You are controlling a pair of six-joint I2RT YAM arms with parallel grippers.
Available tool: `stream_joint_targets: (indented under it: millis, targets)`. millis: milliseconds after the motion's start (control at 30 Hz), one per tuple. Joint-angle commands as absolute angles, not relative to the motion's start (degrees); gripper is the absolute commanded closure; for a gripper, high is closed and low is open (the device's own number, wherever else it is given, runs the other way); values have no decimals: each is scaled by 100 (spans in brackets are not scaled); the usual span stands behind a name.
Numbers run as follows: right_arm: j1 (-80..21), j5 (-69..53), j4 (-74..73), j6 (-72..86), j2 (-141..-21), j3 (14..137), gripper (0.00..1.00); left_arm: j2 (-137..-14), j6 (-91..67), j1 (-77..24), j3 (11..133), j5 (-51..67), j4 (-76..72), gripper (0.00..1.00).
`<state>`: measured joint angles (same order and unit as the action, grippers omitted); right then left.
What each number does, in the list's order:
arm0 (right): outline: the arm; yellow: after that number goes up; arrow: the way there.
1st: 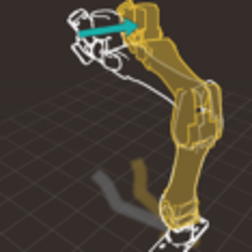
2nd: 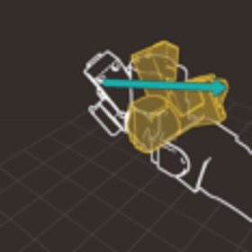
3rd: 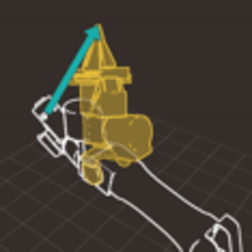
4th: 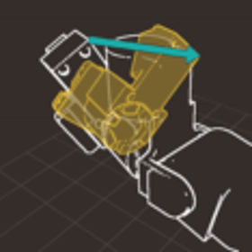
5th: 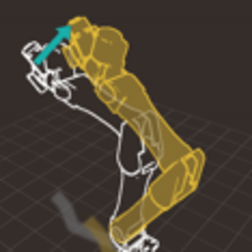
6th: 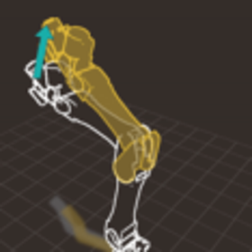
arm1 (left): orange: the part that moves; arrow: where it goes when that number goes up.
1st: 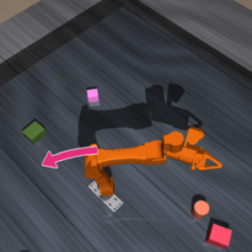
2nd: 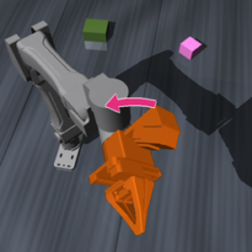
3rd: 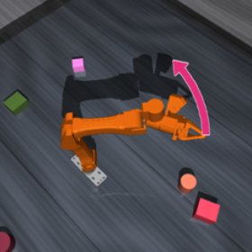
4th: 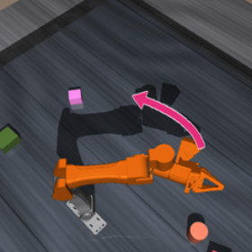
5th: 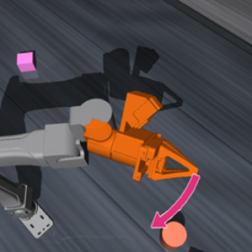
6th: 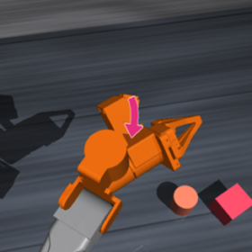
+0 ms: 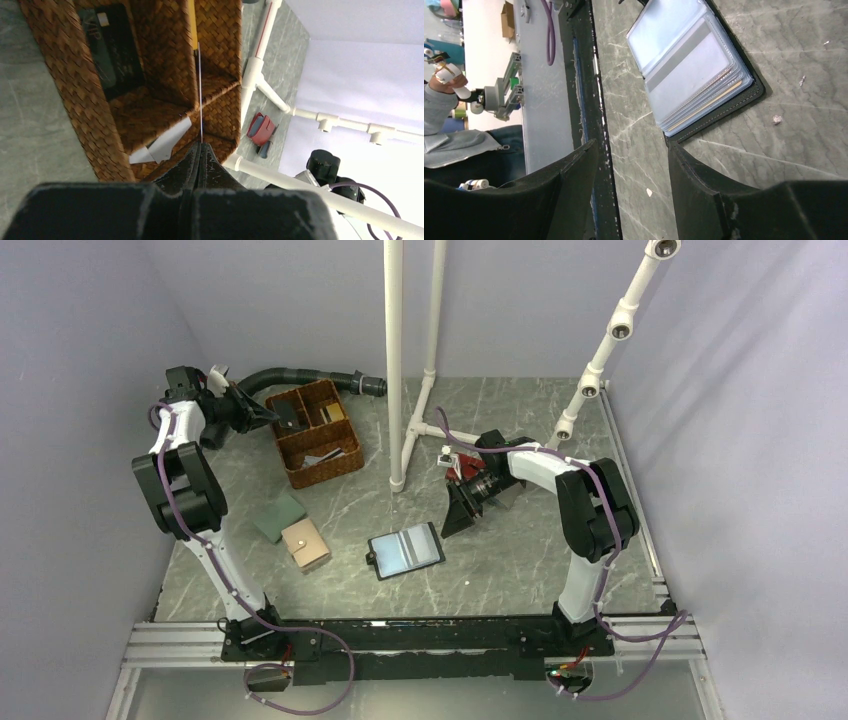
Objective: Take the credit cards out of the card holder
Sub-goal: Place the credit card in the storage box, then remove the credit card from the card holder.
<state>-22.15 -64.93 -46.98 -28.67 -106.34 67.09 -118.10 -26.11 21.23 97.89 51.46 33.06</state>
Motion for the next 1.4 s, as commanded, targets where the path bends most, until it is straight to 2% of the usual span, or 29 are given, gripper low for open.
stream_joint_targets:
  millis: [0,100,400,567,733,867,900,933,967,1033,1100,1200,1367]
  targets:
    - [-2196,-6729,-4850,-3118,-10708,6959,44,-12188,-2469,2117,10361,4941,3658,100]
    - [-2196,-6749,-4889,-3142,-10738,6979,44,-12372,-2515,2108,10569,4788,3758,99]
    - [-2193,-6749,-4998,-3220,-10743,7038,44,-12285,-2344,1948,11166,3809,4397,74]
    - [-2212,-6688,-5106,-3372,-10633,7058,44,-11644,-2029,1925,11126,3350,4685,67]
    - [-2322,-6585,-5021,-3381,-10398,6961,44,-10352,-1674,1925,10183,2754,4731,61]
    - [-2441,-6476,-4776,-3205,-10203,6800,44,-9144,-1702,1945,9076,2402,4810,36]
    - [-2483,-6458,-4702,-3127,-10167,6756,44,-8832,-1779,1974,8759,2315,4772,25]
    - [-2512,-6417,-4591,-3025,-10108,6705,44,-8429,-1915,2012,8430,2198,4728,9]
    - [-2543,-6403,-4425,-2855,-10048,6619,44,-8262,-2082,2019,8125,2016,4708,2]
    - [-2610,-6294,-3975,-2360,-9913,6401,44,-7849,-2361,2050,7563,2081,4749,0]
    - [-2651,-6190,-3310,-1775,-9748,6118,43,-7618,-2472,2060,7055,2807,4657,1]
    - [-2681,-5983,-2184,-427,-9470,5567,42,-7200,-2782,2026,6292,3939,4280,15]
    - [-2702,-5677,-1098,1131,-9443,5077,46,-6127,-3827,953,4826,4177,3398,18]
